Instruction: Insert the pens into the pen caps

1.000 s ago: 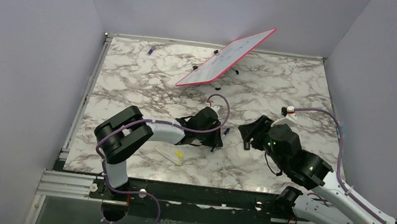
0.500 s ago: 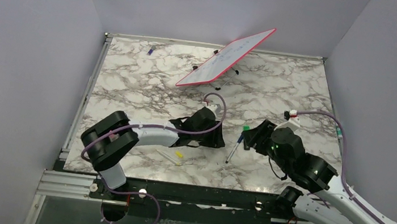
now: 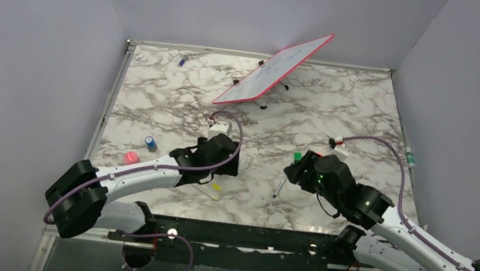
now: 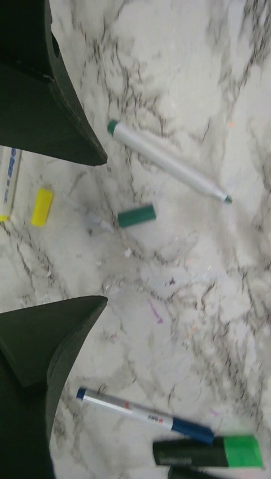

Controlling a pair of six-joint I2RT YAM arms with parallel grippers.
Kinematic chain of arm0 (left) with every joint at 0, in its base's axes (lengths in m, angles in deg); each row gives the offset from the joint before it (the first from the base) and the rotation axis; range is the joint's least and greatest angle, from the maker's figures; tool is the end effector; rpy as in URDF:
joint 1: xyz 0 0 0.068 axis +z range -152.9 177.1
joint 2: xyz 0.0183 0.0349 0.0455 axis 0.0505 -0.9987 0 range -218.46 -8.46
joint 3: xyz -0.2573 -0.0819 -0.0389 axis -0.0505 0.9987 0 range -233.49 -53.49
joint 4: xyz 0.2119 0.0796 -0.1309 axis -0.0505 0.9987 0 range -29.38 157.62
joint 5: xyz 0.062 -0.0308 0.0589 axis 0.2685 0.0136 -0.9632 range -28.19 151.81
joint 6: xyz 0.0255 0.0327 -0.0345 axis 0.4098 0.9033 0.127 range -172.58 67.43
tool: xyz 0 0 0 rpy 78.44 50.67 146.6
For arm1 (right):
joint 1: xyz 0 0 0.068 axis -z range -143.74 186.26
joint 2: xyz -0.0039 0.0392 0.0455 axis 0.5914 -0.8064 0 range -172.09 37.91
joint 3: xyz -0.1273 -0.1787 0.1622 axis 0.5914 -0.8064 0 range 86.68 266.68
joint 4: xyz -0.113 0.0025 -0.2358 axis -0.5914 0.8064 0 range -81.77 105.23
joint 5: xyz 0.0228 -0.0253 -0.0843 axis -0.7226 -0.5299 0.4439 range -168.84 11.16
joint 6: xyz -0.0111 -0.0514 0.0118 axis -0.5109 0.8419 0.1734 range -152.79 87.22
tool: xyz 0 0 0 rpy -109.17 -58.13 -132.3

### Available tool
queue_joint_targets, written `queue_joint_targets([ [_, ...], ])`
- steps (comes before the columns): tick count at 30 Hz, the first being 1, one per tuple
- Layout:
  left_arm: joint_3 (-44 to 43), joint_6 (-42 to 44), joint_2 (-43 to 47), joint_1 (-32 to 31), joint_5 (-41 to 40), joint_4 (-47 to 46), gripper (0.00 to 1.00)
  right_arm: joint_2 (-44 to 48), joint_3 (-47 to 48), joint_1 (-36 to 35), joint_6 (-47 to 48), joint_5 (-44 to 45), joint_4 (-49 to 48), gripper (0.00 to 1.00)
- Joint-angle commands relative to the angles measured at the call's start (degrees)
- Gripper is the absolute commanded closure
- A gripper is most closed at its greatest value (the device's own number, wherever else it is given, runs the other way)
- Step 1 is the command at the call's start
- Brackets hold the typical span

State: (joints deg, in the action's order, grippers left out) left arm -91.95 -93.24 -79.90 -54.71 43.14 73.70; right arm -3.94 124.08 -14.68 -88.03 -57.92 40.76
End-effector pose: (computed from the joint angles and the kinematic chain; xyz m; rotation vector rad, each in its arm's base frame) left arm 0.1628 -0.1886 0.2032 0.0733 2.3583 -0.4184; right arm 0.1093 0.1147 0.2660 0.2895 2.2235 0.6431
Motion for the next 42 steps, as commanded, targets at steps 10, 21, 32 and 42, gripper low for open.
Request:
queue_joint_targets([
  [10, -2.3, 9.4, -5.5, 12.5, -1.9, 2.6, 0.4, -1.0, 0.9, -0.1, 0.2, -0.2, -1.5, 0.42],
  [21, -2.7, 12.5, -11.0, 13.3, 2.9, -0.6, 0.48, -4.1, 1.9, -0.1, 1.2, 0.0, -2.3, 0.42],
  [32, -4.4, 14.8, -13.6, 13.7, 5.0, 1.6, 0.74, -3.7, 1.9, -0.1, 0.5, -0.1, -1.7, 0.42],
  [42, -4.9, 15.4, -18.2, 13.8, 5.1, 3.0, 0.73, -1.8, 0.6, -0.1, 1.9, 0.4, -1.8, 0.42],
])
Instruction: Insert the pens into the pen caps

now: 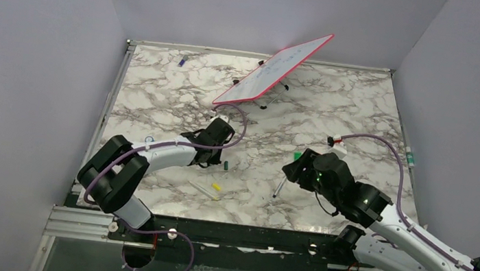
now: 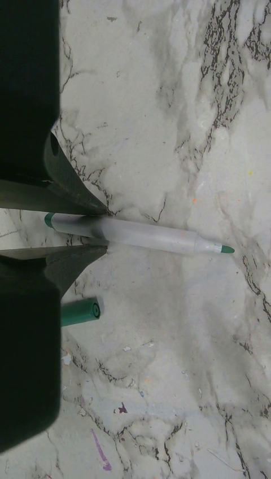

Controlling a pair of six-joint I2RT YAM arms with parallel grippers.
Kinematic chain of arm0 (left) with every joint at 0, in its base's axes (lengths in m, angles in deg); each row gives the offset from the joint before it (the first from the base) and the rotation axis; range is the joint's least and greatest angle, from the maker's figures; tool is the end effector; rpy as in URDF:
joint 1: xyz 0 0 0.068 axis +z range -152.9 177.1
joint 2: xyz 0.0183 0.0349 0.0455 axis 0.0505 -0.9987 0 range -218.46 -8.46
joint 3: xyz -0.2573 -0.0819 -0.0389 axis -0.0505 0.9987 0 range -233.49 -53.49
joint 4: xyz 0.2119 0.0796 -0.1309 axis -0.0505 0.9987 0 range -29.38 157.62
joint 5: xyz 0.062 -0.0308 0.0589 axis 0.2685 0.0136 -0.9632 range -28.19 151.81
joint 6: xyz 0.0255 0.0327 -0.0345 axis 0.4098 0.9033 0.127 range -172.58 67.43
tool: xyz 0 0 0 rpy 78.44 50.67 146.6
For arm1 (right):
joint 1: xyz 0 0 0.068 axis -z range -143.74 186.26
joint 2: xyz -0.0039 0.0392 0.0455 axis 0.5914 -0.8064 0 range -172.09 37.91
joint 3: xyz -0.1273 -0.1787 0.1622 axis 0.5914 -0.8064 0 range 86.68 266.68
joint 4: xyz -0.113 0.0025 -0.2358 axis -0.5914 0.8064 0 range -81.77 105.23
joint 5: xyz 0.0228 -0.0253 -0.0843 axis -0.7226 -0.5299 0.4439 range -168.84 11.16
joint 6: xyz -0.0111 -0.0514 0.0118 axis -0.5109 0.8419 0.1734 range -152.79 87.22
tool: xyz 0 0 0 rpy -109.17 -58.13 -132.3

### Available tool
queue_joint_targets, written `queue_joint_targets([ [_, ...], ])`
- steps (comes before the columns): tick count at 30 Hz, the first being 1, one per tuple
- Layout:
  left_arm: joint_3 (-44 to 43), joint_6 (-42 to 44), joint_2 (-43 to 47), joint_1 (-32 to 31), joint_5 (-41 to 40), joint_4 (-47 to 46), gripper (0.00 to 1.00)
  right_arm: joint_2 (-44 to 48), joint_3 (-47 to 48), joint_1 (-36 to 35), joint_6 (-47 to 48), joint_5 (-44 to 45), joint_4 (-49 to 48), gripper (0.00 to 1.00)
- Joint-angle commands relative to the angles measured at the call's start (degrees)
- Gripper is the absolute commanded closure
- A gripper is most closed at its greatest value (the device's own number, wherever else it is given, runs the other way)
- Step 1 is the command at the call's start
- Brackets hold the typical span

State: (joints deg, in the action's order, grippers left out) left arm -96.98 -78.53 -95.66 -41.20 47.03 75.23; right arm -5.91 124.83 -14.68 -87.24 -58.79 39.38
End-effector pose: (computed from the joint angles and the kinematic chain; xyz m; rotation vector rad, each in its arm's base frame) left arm 0.2274 -0.1680 0.1590 0.1802 2.5338 -0.1043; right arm 0.1136 0.1207 0.2675 0.2666 2.2298 0.6511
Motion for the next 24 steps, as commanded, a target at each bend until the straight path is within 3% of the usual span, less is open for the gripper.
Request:
queue_joint_targets([
  [1, 0.2, 0.6, -2.5, 0.3, 1.1, 1.3, 0.73, 0.0, 0.0, -0.1, 1.4, 1.2, -0.3, 0.42],
  [2, 0.6, 0.4, -2.4, 0.3, 1.2, 1.0, 0.73, -0.4, 0.3, -0.1, 1.7, 1.1, -0.2, 0.42],
  [8, 2.2, 0.0, -0.5, 0.3, 1.9, -0.8, 0.99, -2.0, 1.0, -0.1, 2.6, 0.1, -0.9, 0.42],
  [14, 3.5, -0.1, 8.6, 0.3, 5.2, -1.2, 1.0, -1.5, -0.1, -0.1, 9.1, -9.3, -9.3, 0.42],
  [20, 6.7, 1.6, 20.4, 0.2, 20.3, -6.0, 1.0, -1.2, -2.8, -0.1, 9.2, -17.9, -21.3, 0.41],
  [24, 10.1, 0.1, 23.9, 0.2, 37.5, -16.1, 1.0, -4.5, -2.4, -0.1, 4.5, -16.5, -25.3, 0.41],
])
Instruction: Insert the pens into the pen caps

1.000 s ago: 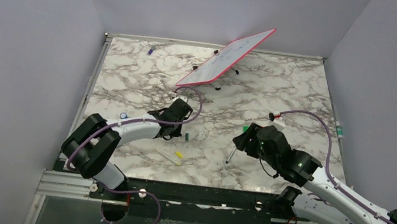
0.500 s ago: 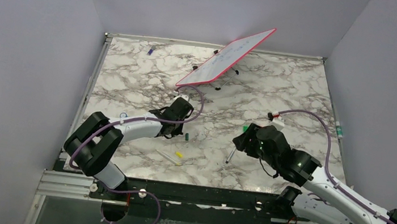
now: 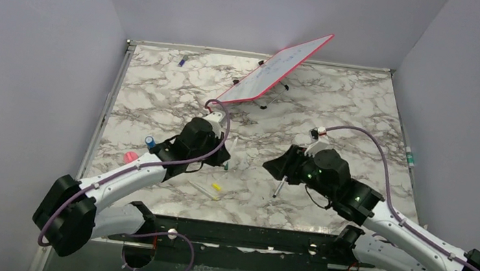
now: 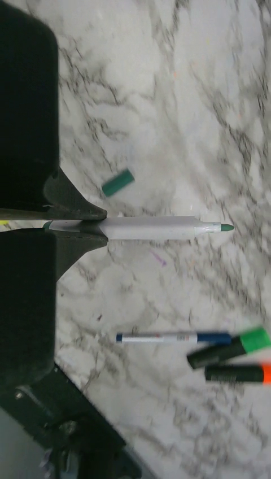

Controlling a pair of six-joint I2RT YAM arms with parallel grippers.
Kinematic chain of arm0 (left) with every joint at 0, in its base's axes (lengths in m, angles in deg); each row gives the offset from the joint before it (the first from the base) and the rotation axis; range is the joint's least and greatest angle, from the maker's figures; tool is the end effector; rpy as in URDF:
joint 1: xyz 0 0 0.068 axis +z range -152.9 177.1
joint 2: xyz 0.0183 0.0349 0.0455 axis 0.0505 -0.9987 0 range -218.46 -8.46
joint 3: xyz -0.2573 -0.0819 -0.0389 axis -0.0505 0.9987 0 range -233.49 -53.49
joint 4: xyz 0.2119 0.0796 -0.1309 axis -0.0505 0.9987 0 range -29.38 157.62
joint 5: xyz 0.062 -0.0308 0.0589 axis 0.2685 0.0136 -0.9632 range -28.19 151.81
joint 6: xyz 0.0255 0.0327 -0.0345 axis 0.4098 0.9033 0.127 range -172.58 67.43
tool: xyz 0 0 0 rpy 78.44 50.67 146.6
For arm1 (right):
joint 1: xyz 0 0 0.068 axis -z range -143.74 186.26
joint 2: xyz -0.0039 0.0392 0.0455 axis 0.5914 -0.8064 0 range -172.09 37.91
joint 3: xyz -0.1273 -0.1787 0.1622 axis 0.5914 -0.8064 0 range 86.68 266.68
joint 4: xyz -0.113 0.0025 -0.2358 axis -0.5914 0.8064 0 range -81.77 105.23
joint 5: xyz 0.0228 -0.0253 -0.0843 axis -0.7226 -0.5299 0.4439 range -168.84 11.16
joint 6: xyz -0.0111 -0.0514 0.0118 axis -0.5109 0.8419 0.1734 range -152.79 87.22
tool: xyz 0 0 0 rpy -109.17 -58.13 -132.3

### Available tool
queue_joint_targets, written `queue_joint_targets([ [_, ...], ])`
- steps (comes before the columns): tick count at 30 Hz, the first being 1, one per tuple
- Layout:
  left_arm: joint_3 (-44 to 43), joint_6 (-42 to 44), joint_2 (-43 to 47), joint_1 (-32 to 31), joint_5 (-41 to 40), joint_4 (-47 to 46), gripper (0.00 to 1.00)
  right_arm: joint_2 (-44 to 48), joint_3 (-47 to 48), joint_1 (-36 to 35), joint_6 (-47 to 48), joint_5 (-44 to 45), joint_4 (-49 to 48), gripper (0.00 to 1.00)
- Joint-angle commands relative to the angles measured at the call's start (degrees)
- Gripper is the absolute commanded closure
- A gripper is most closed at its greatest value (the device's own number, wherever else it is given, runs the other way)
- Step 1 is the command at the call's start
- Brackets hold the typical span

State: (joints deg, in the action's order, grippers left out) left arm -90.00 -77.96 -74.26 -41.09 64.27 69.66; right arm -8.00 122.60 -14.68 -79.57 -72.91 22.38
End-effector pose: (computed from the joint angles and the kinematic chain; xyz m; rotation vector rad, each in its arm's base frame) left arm 0.1883 -0.1501 0.2188 0.2827 2.3021 -0.6340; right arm 0.1212 0.1436 0.2750 -0.0057 2.1316 0.9667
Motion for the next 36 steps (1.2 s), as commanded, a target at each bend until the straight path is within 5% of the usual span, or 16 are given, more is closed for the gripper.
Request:
queue_joint_targets([
  [1, 3.6, -1.1, 2.7, 0.1, 23.9, -12.8, 1.0, -3.4, 0.4, -0.1, -4.0, -1.8, -8.8, 0.4],
  [4, 3.8, -1.3, 3.4, 0.0, 30.4, -15.9, 1.0, -7.1, 1.6, -0.1, -5.6, -1.2, -11.4, 0.39],
  [18, 5.6, -5.9, 7.5, 0.0, 36.4, -23.4, 1.0, -17.4, 5.7, -0.1, -12.0, -2.7, -18.1, 0.42],
  [22, 6.0, -6.4, 7.3, 0.0, 36.6, -24.2, 1.0, -17.7, 5.4, -0.1, -12.1, -3.3, -19.3, 0.53],
  [27, 6.1, -7.2, 7.6, 0.0, 36.8, -24.7, 1.0, -17.8, 4.8, -0.1, -11.7, -4.1, -20.4, 0.83],
  [31, 5.5, -9.5, 8.4, 0.0, 37.1, -25.8, 0.78, -17.4, 4.1, -0.1, -10.7, -5.6, -22.3, 0.96],
  [36, 5.0, -12.0, 9.1, 0.0, 37.7, -26.9, 0.67, -16.0, 3.0, -0.1, -7.7, -10.3, -27.3, 0.99],
])
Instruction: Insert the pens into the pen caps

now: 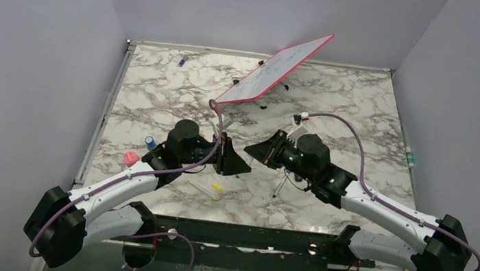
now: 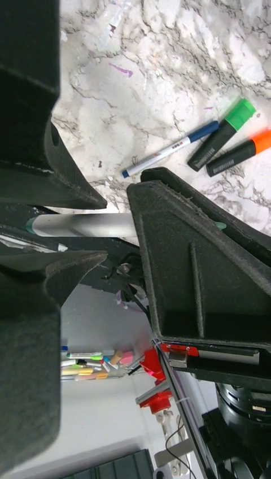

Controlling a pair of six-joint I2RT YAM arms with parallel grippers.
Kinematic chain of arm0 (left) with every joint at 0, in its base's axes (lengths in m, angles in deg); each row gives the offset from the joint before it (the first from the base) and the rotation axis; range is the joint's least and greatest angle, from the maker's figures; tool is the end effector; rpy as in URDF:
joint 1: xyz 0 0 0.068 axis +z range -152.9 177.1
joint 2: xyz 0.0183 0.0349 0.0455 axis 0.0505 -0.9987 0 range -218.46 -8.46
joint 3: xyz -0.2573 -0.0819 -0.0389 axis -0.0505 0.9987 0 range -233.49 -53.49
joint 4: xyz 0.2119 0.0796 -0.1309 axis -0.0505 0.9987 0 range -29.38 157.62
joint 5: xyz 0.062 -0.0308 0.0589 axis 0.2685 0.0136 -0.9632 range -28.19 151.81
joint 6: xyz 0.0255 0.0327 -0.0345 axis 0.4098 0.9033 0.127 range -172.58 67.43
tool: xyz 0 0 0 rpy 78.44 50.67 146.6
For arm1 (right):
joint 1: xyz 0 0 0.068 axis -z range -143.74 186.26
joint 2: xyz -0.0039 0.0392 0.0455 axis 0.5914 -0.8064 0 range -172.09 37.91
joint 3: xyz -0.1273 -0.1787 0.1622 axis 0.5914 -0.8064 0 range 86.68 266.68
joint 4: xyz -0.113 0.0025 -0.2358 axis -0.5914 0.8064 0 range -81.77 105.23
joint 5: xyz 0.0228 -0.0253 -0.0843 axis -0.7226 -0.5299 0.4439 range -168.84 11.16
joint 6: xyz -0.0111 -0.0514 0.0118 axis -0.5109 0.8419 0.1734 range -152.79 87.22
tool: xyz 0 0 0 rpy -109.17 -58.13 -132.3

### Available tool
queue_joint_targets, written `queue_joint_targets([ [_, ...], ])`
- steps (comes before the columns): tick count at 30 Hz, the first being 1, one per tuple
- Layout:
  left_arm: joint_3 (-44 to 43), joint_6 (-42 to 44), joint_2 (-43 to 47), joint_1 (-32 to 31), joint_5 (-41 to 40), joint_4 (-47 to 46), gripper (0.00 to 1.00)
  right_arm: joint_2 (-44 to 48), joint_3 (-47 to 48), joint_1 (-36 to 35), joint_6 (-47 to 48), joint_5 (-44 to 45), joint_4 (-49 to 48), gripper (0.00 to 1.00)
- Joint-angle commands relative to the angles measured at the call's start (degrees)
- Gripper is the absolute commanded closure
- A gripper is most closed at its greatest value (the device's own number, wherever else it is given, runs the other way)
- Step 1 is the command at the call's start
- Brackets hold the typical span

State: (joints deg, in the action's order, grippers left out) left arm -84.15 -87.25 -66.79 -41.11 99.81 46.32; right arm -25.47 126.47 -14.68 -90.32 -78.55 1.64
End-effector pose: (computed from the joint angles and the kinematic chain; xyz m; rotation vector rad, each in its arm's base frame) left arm 0.1636 -0.1567 0.2540 0.5905 1.9325 -1.4555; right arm 0.1608 0.1980 0.2745 0.1238 2.0791 1.2476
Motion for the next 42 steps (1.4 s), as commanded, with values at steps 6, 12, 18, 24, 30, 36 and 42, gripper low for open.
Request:
queue_joint_targets([
  [6, -0.9, -5.5, 0.6, 0.0, 3.9, -6.0, 0.67, 1.9, -1.1, -0.1, 6.0, -8.4, -10.8, 0.99],
  [12, -1.0, -8.1, 0.3, 0.0, 5.0, -8.5, 0.74, 0.8, -1.2, -0.1, 8.1, -12.4, -14.1, 0.99],
  [18, -0.2, -8.4, 2.4, 0.0, 4.6, -8.7, 0.86, -0.4, -1.3, -0.1, 8.3, -15.0, -16.2, 0.99],
  [24, 0.6, -7.5, 4.9, 0.0, 0.9, -7.5, 1.0, -0.3, -0.8, -0.1, 8.7, -15.8, -15.7, 0.76],
  [30, -2.6, 0.1, 10.8, 0.1, -17.6, 10.0, 1.0, 4.7, -2.7, -0.1, 11.2, -12.0, -12.9, 0.42],
  [36, -6.8, 6.4, 18.1, 0.1, -41.8, 24.6, 1.0, 7.0, -5.3, -0.1, 16.2, -7.8, -7.3, 0.39],
  [42, -7.6, 12.3, 24.6, 0.1, -48.5, 22.9, 1.0, -1.1, -4.7, -0.1, 18.8, -1.6, -2.3, 0.39],
])
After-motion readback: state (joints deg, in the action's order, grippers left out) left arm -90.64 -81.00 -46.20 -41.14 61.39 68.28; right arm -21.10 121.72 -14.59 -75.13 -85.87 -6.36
